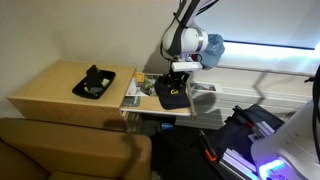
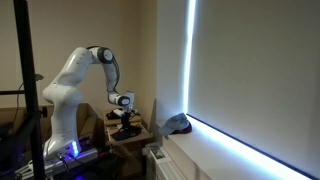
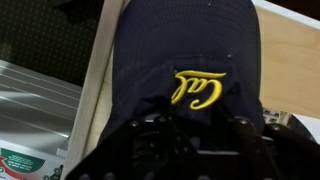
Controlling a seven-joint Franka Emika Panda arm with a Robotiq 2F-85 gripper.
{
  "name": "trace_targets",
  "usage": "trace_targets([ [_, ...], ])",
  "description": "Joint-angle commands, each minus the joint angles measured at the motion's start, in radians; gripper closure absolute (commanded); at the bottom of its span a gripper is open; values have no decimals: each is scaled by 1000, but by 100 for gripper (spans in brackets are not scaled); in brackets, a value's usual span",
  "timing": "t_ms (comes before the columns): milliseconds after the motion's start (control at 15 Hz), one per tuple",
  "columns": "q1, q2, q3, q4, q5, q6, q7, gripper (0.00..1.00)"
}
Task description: Stack the caps on the sliding tray on the cap on the window sill
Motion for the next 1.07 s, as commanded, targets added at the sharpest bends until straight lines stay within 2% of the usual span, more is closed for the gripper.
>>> trace_targets([
  [0, 5, 15, -14, 21, 4, -31, 8, 84],
  [133, 3, 13, -17, 22, 5, -31, 9, 97],
  [200, 6, 13, -21, 21, 4, -29, 16, 100],
  [267, 2, 7, -20, 21, 10, -32, 17, 62],
  [333, -7, -7, -11, 15, 16, -32, 3, 66],
  [400, -8, -19, -9, 13, 16, -37, 0, 65],
  [800, 8, -87, -14, -1, -2, -74, 0, 24],
  [1000, -20, -115, 30, -13, 29, -68, -85, 3],
])
